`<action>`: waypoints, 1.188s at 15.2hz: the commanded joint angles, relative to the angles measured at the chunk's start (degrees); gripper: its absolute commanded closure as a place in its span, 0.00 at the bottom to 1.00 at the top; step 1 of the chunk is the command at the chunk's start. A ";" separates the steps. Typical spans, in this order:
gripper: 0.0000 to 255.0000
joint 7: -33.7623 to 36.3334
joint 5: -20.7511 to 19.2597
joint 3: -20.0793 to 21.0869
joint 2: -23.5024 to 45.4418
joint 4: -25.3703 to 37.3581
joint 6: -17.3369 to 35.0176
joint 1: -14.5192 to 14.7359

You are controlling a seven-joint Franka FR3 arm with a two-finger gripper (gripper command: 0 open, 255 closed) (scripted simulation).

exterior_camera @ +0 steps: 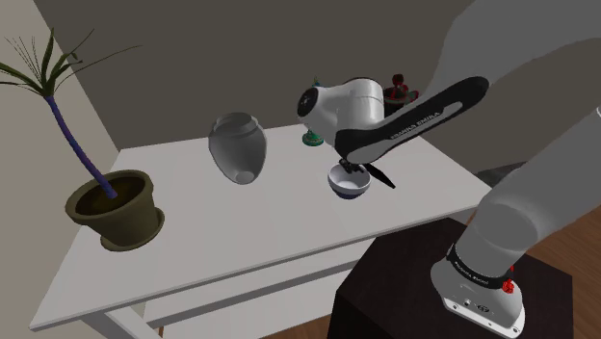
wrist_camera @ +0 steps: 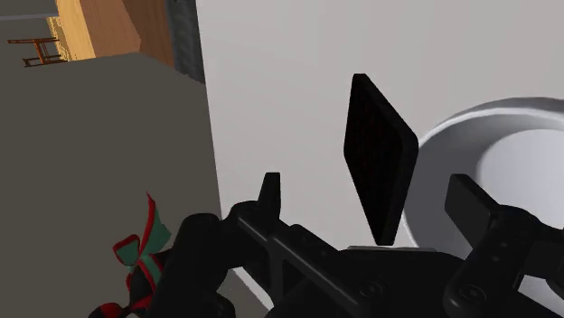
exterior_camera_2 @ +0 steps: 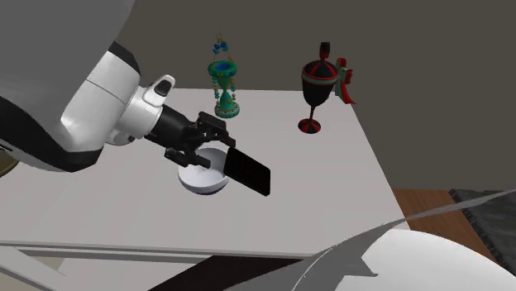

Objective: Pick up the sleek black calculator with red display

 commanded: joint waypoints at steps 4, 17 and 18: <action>0.00 8.34 -5.61 1.63 7.37 -0.04 -0.32 -1.59; 1.00 11.71 -7.26 1.81 10.79 -0.79 1.84 -1.81; 1.00 11.85 -7.28 1.84 10.90 -0.81 1.88 -1.78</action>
